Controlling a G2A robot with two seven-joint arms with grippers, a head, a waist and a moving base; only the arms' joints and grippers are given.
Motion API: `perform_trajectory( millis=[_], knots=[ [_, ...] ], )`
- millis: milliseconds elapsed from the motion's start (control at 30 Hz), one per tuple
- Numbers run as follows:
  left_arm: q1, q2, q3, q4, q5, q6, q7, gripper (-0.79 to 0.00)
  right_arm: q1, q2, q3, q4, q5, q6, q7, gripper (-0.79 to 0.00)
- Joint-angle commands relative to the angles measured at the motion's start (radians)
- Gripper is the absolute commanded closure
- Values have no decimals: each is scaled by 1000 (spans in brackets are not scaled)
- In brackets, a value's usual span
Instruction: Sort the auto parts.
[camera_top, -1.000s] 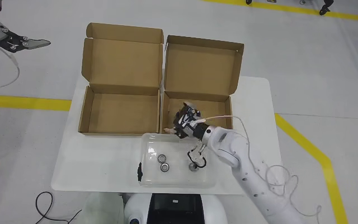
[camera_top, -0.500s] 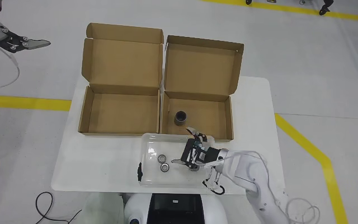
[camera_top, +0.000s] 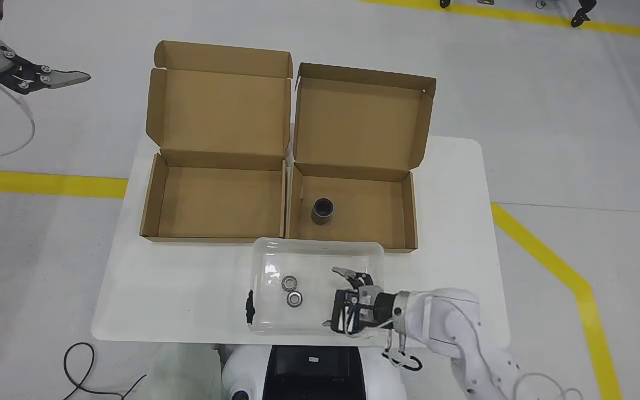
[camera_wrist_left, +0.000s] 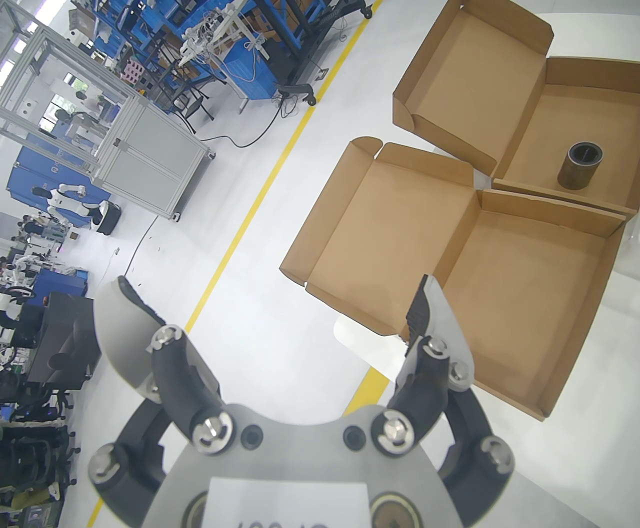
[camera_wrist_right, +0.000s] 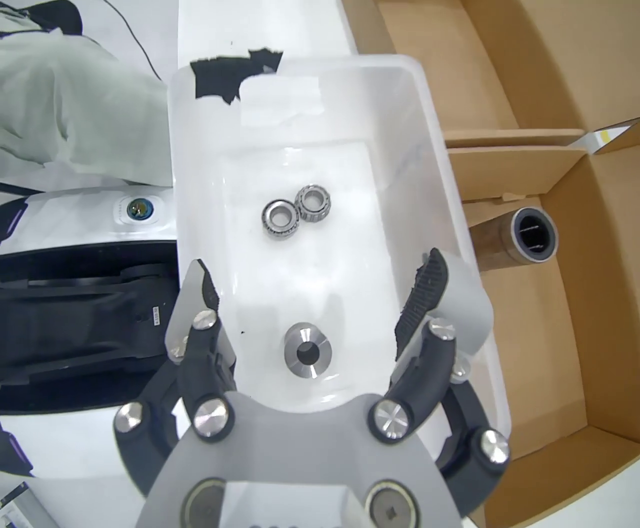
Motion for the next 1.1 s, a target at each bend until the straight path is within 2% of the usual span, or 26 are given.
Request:
perform_trajectory(
  millis=[0,100,300,633,1067],
  knots=[
    [0,0,0,0,0,0,0,-785,-1,2,-2,7,6,10,24,-736],
    [0,0,0,0,0,0,0,-785,3,4,-4,12,18,30,53,-736],
    [0,0,0,0,0,0,0,-785,18,6,-24,17,20,57,126,-674],
    [0,0,0,0,0,0,0,-785,54,6,-84,14,37,93,311,-606],
    [0,0,0,0,0,0,0,-785,130,-1,-167,58,107,135,501,-579]
  ],
)
